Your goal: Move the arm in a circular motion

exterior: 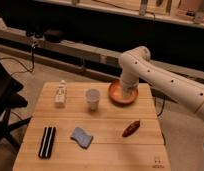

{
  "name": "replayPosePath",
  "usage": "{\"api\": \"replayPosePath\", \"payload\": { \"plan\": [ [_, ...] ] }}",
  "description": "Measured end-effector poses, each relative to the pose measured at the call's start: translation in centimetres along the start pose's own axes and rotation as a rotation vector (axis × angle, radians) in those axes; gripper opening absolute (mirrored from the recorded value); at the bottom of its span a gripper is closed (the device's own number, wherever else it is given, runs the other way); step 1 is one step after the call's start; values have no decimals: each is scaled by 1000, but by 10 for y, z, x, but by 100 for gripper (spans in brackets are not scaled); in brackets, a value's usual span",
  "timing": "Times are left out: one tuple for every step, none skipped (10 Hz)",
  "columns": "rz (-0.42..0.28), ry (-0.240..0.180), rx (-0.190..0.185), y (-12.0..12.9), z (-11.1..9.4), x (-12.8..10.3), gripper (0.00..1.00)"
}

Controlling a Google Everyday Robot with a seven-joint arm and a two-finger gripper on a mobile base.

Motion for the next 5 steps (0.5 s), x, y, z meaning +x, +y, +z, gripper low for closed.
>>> {"api": "replayPosePath", "payload": {
  "plan": [
    [1,-1,-2,1,1,0,0],
    [8,-4,-2,1,1,-5,0],
    [16,-8,-2,1,3,-15,0],
    [9,-8,1,-5,3,-24,0],
    [3,-6,1,-9,3,-23,0]
  ]
}}
